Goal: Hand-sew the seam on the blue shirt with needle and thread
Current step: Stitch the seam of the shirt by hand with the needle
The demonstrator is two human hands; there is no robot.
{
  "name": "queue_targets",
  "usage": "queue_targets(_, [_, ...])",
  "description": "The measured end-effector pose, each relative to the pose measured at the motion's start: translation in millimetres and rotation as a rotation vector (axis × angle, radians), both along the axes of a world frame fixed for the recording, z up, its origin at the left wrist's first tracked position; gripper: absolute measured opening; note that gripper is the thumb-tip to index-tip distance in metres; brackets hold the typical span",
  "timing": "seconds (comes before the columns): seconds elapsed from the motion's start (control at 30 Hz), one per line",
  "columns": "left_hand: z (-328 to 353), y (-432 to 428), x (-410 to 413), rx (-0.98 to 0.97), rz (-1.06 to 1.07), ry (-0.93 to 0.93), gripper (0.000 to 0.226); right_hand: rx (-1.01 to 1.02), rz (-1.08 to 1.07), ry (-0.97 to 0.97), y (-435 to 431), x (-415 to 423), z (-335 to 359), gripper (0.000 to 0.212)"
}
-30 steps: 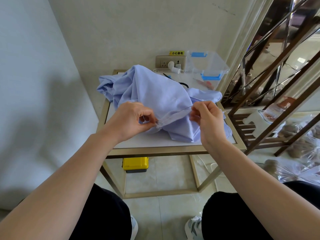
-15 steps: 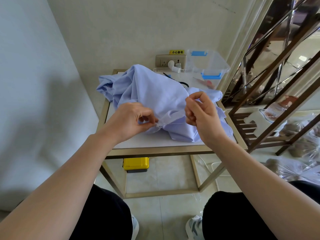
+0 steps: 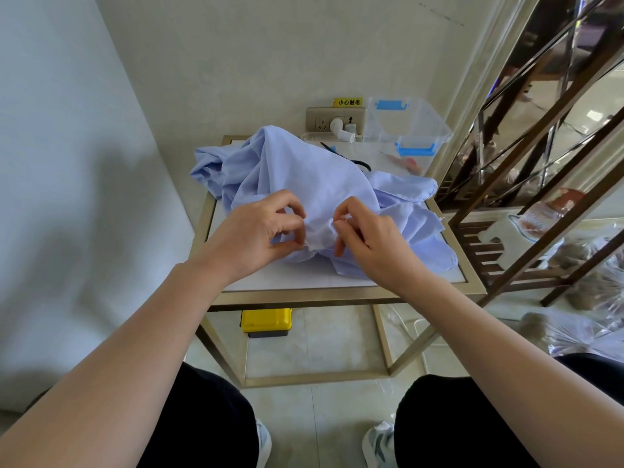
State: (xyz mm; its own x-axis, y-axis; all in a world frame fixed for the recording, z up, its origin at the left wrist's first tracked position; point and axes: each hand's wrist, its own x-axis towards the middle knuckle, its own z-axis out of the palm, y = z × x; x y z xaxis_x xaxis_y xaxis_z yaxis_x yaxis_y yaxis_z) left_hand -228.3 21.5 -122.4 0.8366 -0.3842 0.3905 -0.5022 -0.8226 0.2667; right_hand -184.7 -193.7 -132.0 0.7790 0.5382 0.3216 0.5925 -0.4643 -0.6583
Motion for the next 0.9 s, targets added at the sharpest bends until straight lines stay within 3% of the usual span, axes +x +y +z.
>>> queue_targets(0.17, [0.2, -1.2, -1.6, 0.025, -0.005, -0.034, 0.013, -0.148, 0.035, 0.073, 8.3, -2.9, -0.1, 0.010])
queue_targets(0.37, [-0.9, 1.7, -4.3, 0.020, -0.004, -0.113, 0.013, -0.032, 0.017, 0.152, 13.4, -7.8, -3.6, 0.010])
queue_targets(0.67, [-3.2, 1.2, -4.1, 0.047, -0.023, -0.170, 0.012, 0.099, -0.036, -0.003, 14.5, -3.6, -19.9, 0.012])
queue_targets(0.8, [-4.9, 0.9, -5.2, -0.016, -0.007, -0.090, 0.012, 0.139, -0.051, -0.080, 15.0, -5.8, -23.5, 0.010])
queue_targets(0.9, [-6.2, -3.3, -8.2, -0.145, 0.039, 0.040, 0.027, 0.160, -0.065, -0.147, 15.8, -8.2, -23.8, 0.007])
